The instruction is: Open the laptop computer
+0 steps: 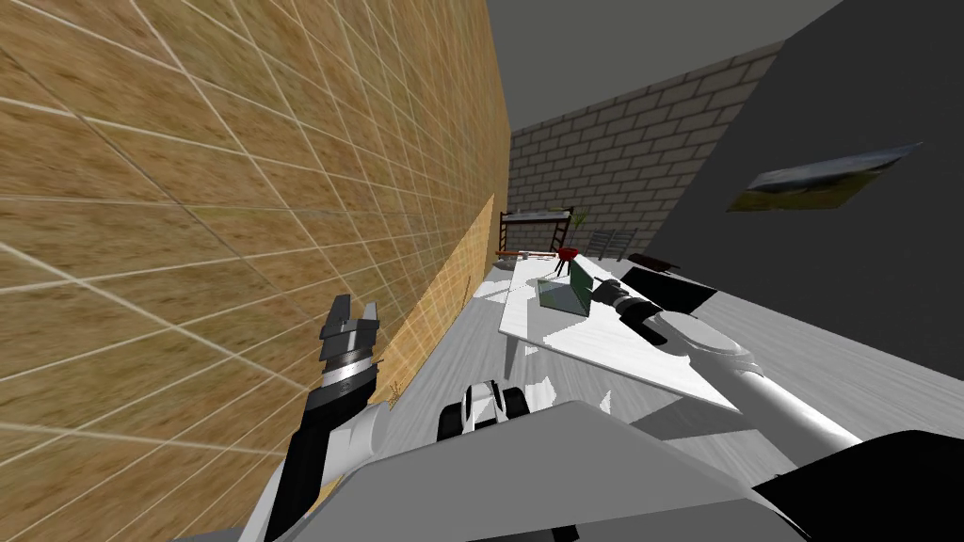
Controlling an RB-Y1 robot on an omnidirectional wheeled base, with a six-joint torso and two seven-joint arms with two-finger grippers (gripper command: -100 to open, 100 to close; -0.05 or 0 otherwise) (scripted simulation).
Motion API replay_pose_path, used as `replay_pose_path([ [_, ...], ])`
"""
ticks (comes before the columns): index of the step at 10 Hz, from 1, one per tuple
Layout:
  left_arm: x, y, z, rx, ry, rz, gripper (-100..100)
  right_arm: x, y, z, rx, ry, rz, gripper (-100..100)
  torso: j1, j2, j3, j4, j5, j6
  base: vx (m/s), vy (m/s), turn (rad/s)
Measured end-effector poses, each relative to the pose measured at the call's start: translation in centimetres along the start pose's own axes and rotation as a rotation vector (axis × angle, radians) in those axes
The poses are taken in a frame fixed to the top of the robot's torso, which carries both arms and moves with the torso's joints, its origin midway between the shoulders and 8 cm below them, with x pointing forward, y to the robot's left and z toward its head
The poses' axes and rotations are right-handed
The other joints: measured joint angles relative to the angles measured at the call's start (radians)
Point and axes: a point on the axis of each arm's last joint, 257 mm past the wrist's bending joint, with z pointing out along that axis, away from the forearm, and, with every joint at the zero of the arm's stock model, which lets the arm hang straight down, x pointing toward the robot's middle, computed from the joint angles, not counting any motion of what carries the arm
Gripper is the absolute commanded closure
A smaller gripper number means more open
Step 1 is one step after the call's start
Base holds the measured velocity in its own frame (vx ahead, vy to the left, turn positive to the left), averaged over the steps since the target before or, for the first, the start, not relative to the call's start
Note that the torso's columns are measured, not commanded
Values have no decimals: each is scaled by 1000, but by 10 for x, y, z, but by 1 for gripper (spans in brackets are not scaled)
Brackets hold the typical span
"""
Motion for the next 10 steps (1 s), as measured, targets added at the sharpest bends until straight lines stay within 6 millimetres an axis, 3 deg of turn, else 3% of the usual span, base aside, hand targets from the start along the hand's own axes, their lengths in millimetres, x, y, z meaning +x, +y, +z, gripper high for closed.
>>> replay_pose_path([
  [4, 0, 0, 0, 0, 0, 0, 0, 15, 6, -5, -39, 34, -120, 100, -3, 9, 6, 6, 3, 7, 19, 70, 108],
  [10, 0, 0, 0, 0, 0, 0, 0, 65, 30, -26, -108, 148, -356, 100, 6, 8, 4, 7, 9, 4, 15, 62, 86],
])
